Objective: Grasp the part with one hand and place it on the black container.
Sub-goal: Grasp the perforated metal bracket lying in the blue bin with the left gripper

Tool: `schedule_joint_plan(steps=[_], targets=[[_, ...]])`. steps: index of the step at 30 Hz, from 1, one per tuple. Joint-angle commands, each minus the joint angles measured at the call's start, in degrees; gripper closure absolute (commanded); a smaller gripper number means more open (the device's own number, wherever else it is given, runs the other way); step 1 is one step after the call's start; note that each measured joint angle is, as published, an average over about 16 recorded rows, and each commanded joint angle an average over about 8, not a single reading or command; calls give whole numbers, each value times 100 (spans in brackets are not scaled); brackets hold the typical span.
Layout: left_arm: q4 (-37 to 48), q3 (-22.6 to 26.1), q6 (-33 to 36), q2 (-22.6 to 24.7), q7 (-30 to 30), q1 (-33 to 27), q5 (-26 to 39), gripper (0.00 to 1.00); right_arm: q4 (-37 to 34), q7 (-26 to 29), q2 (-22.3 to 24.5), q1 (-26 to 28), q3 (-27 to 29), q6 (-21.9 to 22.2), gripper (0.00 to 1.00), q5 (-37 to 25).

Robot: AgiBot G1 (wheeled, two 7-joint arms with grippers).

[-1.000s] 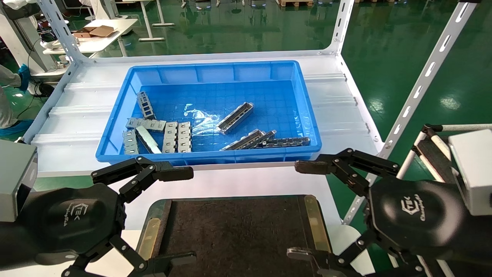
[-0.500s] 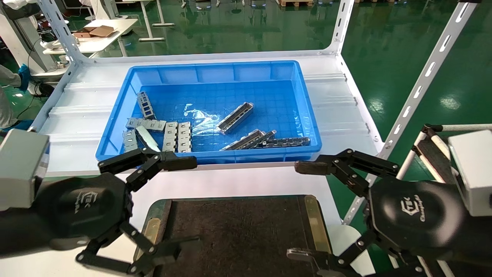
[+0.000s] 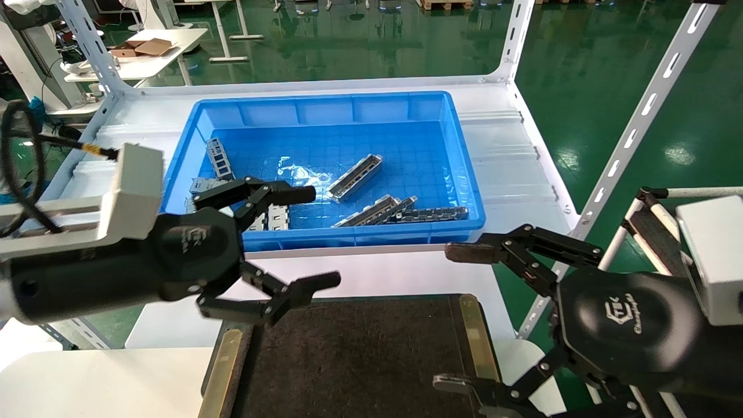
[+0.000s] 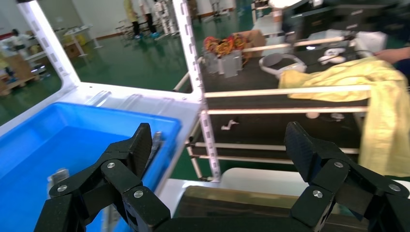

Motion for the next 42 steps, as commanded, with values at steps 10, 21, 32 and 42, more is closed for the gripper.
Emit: schedule_joint_plan(steps=[10,21,32,42], targets=[[923,406,-673,791,32,-699,904,0,0,-2,2,1,-5,2,0,3],[2375,787,-1447,1774,293,-1365,1705,0,0,-5,4,2,-9,4,0,6],[4255,1005,-2211,2761,898,-2011,2204,0,0,-7,6,3,-14,6,0,9],[5499,1028,-2793,3378,1503,-2388,2259,0,0,-9,7,4,-18,8,0,12]])
